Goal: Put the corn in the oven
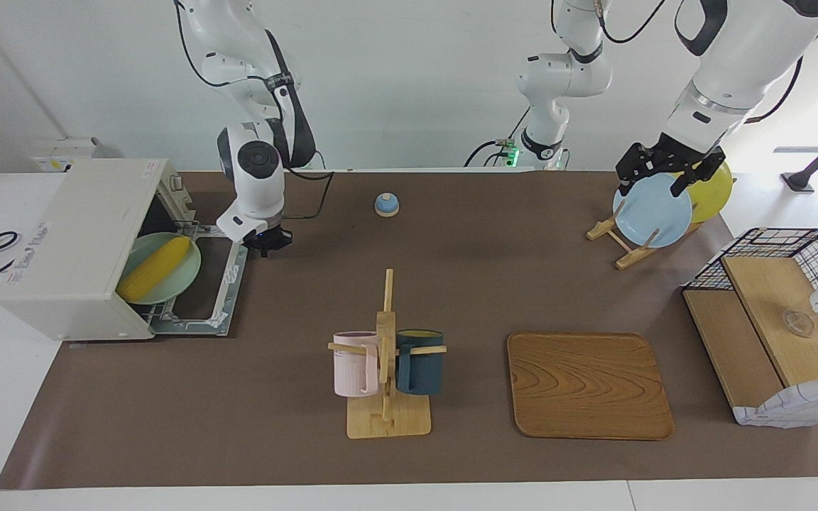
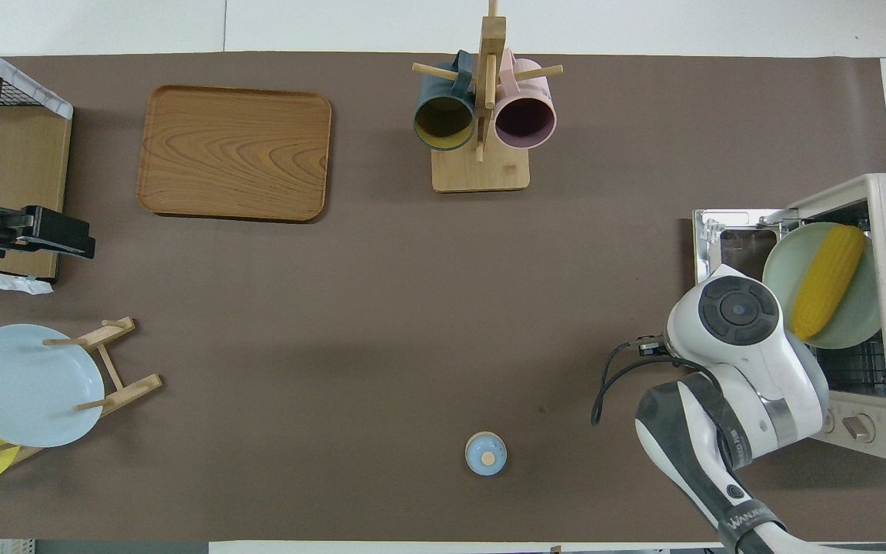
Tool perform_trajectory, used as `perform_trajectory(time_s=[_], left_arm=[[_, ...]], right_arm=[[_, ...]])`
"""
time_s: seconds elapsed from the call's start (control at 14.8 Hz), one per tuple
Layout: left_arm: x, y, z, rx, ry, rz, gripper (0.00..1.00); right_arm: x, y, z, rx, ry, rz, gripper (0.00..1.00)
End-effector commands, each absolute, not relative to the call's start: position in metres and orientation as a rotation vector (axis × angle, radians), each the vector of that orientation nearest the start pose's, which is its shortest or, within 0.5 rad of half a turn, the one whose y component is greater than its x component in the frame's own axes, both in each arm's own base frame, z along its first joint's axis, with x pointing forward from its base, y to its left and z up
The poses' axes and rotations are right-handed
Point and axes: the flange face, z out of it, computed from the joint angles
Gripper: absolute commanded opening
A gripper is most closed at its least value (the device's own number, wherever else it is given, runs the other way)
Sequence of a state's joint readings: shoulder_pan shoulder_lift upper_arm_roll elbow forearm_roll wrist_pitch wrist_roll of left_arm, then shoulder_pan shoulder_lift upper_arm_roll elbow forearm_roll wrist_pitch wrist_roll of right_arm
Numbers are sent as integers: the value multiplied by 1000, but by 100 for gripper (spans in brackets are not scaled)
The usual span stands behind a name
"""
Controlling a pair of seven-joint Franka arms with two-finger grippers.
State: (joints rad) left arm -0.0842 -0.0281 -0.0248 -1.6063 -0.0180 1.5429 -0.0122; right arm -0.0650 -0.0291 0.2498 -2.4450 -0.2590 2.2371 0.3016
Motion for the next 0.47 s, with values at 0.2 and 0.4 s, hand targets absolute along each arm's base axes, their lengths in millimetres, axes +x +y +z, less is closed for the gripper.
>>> perform_trajectory(time_s=[0.2, 0.4], left_arm=[[534, -56, 622, -3133, 161, 43, 100], [534, -56, 622, -3132, 161, 45, 100]], right_arm=[[442, 58, 300, -3415, -90, 190, 0], [444, 47, 300, -3431, -80, 192, 0]])
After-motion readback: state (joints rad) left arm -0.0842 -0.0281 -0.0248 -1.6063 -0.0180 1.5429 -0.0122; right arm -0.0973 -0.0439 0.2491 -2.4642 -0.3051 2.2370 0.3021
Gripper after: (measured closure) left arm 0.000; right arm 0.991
